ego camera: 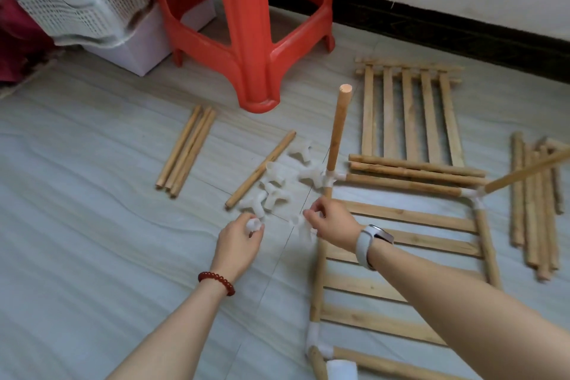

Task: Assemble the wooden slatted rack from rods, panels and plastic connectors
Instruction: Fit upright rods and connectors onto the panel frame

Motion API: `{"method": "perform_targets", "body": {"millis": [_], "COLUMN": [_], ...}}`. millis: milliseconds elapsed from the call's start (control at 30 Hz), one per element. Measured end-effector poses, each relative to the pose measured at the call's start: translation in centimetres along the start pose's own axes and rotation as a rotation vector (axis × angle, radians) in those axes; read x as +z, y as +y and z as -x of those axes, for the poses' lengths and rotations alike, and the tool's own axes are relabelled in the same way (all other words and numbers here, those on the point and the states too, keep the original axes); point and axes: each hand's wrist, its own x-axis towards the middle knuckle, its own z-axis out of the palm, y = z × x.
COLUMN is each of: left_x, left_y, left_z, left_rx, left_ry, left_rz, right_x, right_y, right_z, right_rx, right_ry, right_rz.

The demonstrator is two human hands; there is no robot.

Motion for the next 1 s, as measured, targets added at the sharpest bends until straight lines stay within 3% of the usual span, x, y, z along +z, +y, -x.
{"method": "perform_targets", "body": {"millis": [267, 367, 433, 567, 667, 767, 900, 1000], "left_x": [-6.9, -9.0, -9.8, -10.0, -8.1, -4.0, 1.8, 4.3], "left_y": [12.1, 18.2, 21.6, 29.3, 33.4, 35.3, 34.9, 34.2], "left_z": [4.9, 8.9, 10.8, 17.2, 21.0, 25.4, 28.7, 29.4], "left_rx": [0.153, 0.309, 0.414, 0.591, 0.679, 0.769, 0.814, 0.830], "left_ry": [0.146, 0.150, 0.168, 0.121, 0.064, -0.054, -0.230, -0.327], "left_rz": [0.219, 0.193, 0.156, 0.144, 0.148, 0.102, -0.048, -0.165], "right_x": [-10.9, -15.6, -17.9, -22.6, -24.9, -25.4, -23.9, -22.2], "right_y": [-4.2, -5.3, -5.7, -4.8, -2.9, 0.8, 7.0, 10.2], "right_z": [10.8, 16.9, 20.3, 29.5, 34.8, 39.6, 43.4, 44.3], "right_rx": [0.067, 0.023, -0.013, -0.153, -0.214, -0.138, 0.005, 0.028], "right_ry": [0.089, 0.045, 0.026, 0.140, 0.266, 0.431, 0.664, 0.710], "right_rz": [-0.661, -0.950, -1.036, -1.127, -1.058, -0.936, -0.403, -0.103]}}
